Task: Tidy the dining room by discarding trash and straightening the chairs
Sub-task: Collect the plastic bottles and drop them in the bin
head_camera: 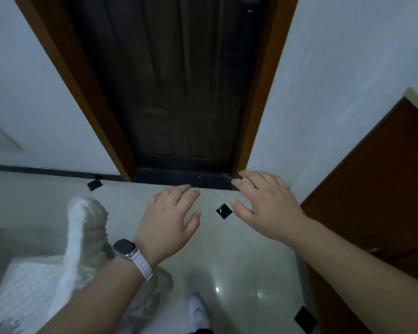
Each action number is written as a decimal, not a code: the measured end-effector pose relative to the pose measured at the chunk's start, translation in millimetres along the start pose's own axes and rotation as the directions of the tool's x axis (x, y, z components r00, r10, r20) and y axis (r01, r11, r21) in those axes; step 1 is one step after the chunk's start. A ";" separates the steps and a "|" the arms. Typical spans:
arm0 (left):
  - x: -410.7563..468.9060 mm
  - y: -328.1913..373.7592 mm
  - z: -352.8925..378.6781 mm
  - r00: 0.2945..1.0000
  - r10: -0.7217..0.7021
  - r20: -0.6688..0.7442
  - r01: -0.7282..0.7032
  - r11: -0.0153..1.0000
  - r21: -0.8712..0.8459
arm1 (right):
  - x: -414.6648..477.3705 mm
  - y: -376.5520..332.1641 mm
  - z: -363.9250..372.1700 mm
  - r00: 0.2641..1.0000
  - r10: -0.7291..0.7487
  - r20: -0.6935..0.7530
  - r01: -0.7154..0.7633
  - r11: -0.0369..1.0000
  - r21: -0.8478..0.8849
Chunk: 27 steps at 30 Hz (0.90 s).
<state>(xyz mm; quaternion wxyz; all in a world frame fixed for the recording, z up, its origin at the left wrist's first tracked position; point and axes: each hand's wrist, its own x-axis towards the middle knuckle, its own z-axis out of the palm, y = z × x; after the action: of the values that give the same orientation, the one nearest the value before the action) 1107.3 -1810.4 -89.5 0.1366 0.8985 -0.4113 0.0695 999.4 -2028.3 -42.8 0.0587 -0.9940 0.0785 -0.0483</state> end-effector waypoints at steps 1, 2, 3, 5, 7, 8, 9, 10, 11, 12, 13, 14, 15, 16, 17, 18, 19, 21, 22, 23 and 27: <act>14.4 -13.5 -3.8 1.000 0.000 0.001 0.000 1.000 0.013 | 20.8 -3.1 -1.9 1.000 -0.011 0.004 0.011 1.000 0.004; 27.3 -25.8 -7.8 1.000 -0.006 -0.006 0.007 1.000 0.025 | 39.8 -5.8 -3.0 1.000 -0.026 0.003 0.026 1.000 0.009; 37.9 -37.2 -11.4 1.000 -0.018 -0.019 0.019 0.999 0.031 | 56.5 -8.8 -3.2 0.999 -0.039 -0.001 0.039 0.999 0.011; 53.9 -56.0 -17.4 0.998 -0.054 -0.036 0.055 0.998 0.029 | 84.1 -15.2 -2.0 0.999 -0.053 -0.007 0.053 0.998 0.013; 69.8 -74.4 -21.0 0.997 -0.070 -0.045 0.073 0.996 0.058 | 111.9 -19.1 0.7 0.997 -0.082 -0.012 0.082 0.997 -0.005; 78.7 -84.1 -21.2 0.996 -0.084 -0.037 0.086 0.994 0.065 | 126.6 -19.6 2.1 0.995 -0.099 -0.006 0.099 0.995 -0.006; 87.9 -93.4 -20.3 0.994 -0.102 -0.026 0.104 0.992 0.070 | 141.7 -19.2 4.1 0.993 -0.114 0.002 0.115 0.993 -0.003; 96.2 -101.6 -18.6 0.992 -0.124 -0.014 0.125 0.990 0.073 | 156.3 -18.0 7.2 0.992 -0.129 0.007 0.129 0.992 0.005; 104.1 -109.2 -15.8 0.989 -0.146 -0.004 0.146 0.986 0.076 | 170.4 -16.0 11.3 0.989 -0.145 0.009 0.145 0.989 0.010; 111.9 -115.9 -12.6 0.986 -0.164 0.002 0.164 0.983 0.082 | 184.8 -13.5 16.2 0.987 -0.162 0.010 0.162 0.987 0.013; 120.0 -122.0 -9.2 0.984 -0.180 0.006 0.179 0.979 0.094 | 199.8 -10.8 21.4 0.984 -0.180 0.012 0.180 0.984 0.015; 128.3 -128.4 -5.8 0.981 -0.196 0.007 0.194 0.975 0.109 | 215.7 -7.8 26.5 0.980 -0.200 0.014 0.200 0.980 0.022; 136.9 -135.5 -2.2 0.977 -0.212 0.012 0.209 0.970 0.123 | 233.0 -4.3 31.9 0.975 -0.221 0.016 0.221 0.975 0.032; 146.4 -143.5 0.9 0.973 -0.230 0.019 0.226 0.965 0.134 | 252.0 -1.0 37.3 0.970 -0.243 0.018 0.242 0.969 0.044; 156.8 -152.0 3.4 0.968 -0.250 0.027 0.244 0.959 0.144 | 272.2 1.9 42.5 0.964 -0.264 0.019 0.263 0.963 0.055; 168.1 -160.5 5.1 0.961 -0.273 0.035 0.265 0.952 0.154 | 292.8 4.3 46.6 0.957 -0.288 0.019 0.287 0.956 0.067; 179.7 -168.9 6.2 0.953 -0.300 0.041 0.290 0.943 0.163 | 313.6 6.5 49.7 0.948 -0.316 0.021 0.314 0.946 0.080; 200.8 -182.4 6.0 0.930 -0.366 0.043 0.353 0.917 0.186 | 354.6 11.1 51.4 0.927 -0.372 0.044 0.366 0.925 0.107; 210.7 -188.0 4.7 0.919 -0.393 0.033 0.379 0.903 0.201 | 374.6 14.0 50.4 0.917 -0.396 0.050 0.388 0.914 0.115; 221.3 -193.9 3.1 0.912 -0.410 0.018 0.397 0.893 0.212 | 394.7 17.0 49.1 0.908 -0.416 0.050 0.409 0.905 0.120; 260.9 -212.5 -8.0 0.878 -0.479 -0.030 0.472 0.851 0.229 | 467.6 20.3 45.5 0.853 -0.521 0.044 0.511 0.848 0.141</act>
<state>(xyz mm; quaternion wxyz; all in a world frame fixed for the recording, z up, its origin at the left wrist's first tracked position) 1438.4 -1863.2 -60.0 0.0391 0.9827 -0.1676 0.0681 1460.8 -2118.9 -49.8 0.1082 -0.9741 -0.1968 -0.0270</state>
